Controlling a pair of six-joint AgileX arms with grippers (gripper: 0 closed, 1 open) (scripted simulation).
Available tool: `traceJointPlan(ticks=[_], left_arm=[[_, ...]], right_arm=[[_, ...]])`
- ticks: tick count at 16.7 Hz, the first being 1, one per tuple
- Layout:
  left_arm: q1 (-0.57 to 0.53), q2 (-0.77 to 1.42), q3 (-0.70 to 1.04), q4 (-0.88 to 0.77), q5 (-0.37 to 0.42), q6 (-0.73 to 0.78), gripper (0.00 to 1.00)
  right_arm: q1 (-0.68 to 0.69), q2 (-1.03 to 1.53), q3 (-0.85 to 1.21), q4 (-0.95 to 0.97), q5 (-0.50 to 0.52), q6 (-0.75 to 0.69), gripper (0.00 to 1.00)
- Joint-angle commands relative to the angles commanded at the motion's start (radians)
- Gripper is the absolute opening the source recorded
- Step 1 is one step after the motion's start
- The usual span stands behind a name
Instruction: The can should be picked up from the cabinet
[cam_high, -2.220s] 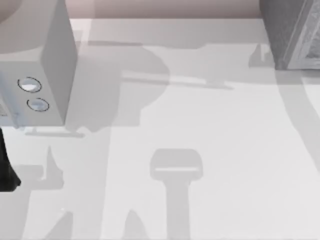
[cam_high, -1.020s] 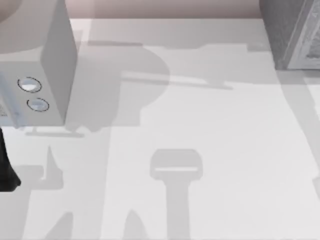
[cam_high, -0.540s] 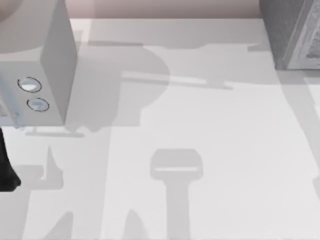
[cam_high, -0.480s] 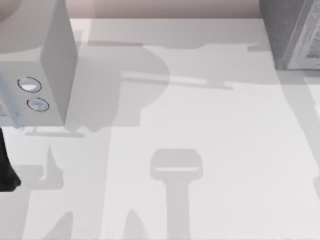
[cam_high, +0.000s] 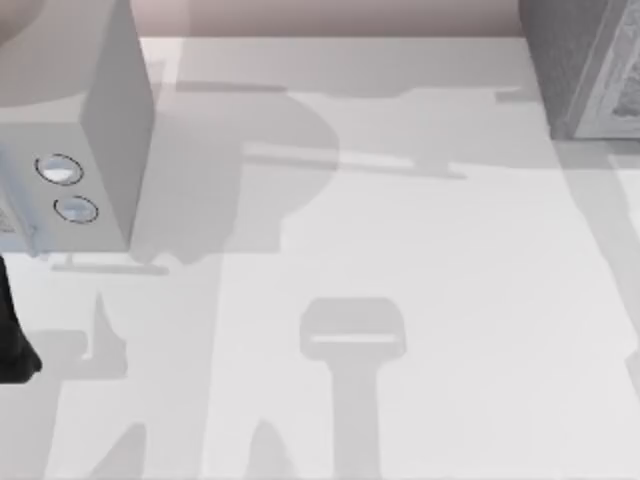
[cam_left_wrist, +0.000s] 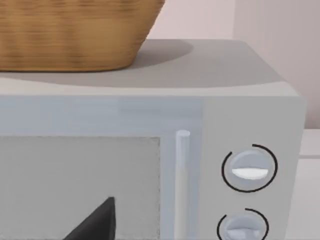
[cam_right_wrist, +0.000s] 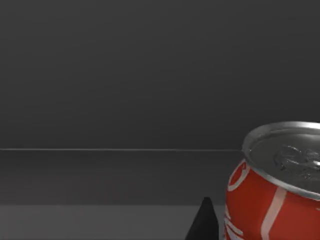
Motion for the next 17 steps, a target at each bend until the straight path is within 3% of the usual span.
traceJointPlan(ticks=[8,17], left_arm=[[0.0,0.0,0.0,0.0,0.0,0.0,1.0],[0.0,0.0,0.0,0.0,0.0,0.0,1.0]], right_arm=[[0.014,-0.037,0.012,-0.039,0.014,0.001,0.0],[0.141,-0.369,0.085,-0.459,0.135,-0.002,0.0]])
